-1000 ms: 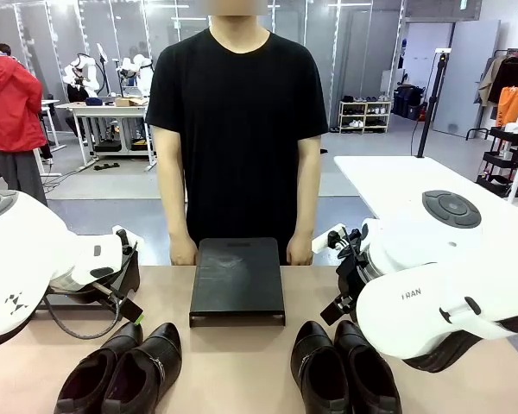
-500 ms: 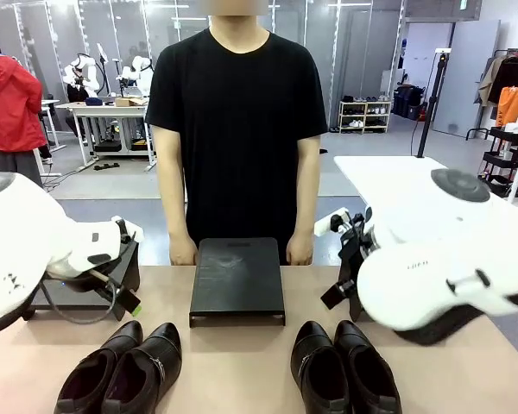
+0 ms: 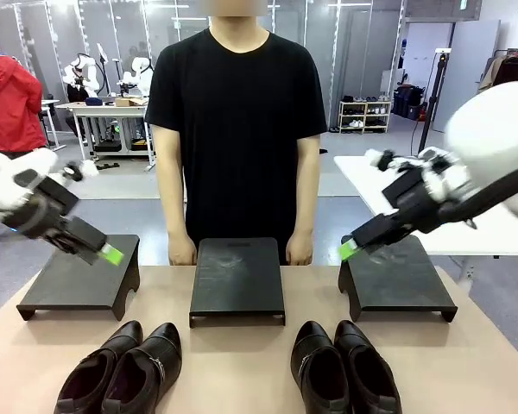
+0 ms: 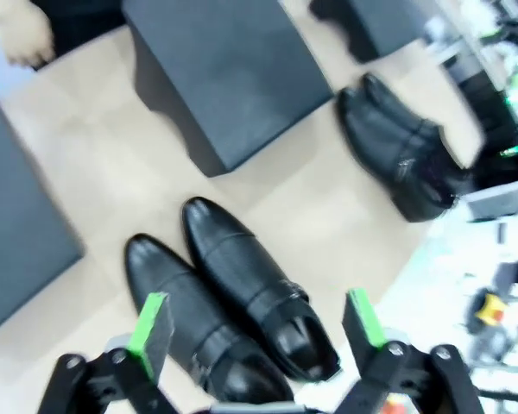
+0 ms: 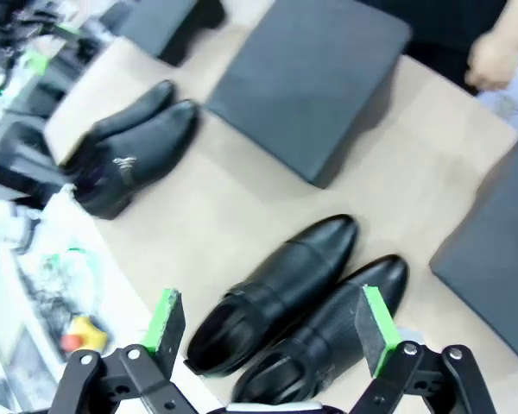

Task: Place the shoes on the stand as instructed by the person.
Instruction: Pick up one pair of Shoes and place it on the Shoes Stand indicated by the person.

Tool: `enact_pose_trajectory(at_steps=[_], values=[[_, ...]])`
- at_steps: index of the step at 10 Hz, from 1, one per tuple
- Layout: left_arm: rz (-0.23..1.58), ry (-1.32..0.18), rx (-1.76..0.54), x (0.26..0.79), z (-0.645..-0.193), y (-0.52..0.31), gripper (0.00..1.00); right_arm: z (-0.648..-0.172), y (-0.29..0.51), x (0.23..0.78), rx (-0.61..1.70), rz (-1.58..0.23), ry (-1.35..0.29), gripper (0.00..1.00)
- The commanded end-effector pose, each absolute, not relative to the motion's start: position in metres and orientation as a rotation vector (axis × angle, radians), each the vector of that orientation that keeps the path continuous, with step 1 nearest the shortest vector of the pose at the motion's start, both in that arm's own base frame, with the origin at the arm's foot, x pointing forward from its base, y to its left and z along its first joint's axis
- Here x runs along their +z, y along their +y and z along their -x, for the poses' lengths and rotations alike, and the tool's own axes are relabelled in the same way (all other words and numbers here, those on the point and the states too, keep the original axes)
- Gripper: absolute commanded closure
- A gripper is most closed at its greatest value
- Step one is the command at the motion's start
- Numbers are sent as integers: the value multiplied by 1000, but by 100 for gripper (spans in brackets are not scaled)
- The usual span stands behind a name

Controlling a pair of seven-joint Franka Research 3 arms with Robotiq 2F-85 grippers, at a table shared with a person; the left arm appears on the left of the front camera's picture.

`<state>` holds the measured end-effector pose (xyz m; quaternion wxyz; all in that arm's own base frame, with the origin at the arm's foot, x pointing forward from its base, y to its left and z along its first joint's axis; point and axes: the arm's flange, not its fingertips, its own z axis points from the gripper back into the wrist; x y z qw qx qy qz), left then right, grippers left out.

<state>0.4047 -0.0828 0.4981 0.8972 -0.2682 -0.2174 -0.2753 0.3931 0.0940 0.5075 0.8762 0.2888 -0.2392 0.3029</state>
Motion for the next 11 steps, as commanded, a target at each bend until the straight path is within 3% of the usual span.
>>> enact_pose_trajectory(at_steps=[1, 3, 5, 7, 11], values=[[717, -407, -533, 506, -407, -36, 0, -396, 42, 512, 567, -786, -425, 0], [889, -385, -532, 508, -394, 24, 0, -385, -19, 507, 509, -1013, -405, 0], [1072, -482, -467, 500, -371, 98, 0, -362, -89, 490, 383, -1134, -456, 0], [1139, -558, -286, 490, -347, 168, 0, -331, -158, 473, 219, -1210, -550, 0], [1109, -665, 22, 474, -281, 278, 0, -273, -251, 432, -86, -1264, -674, 0]])
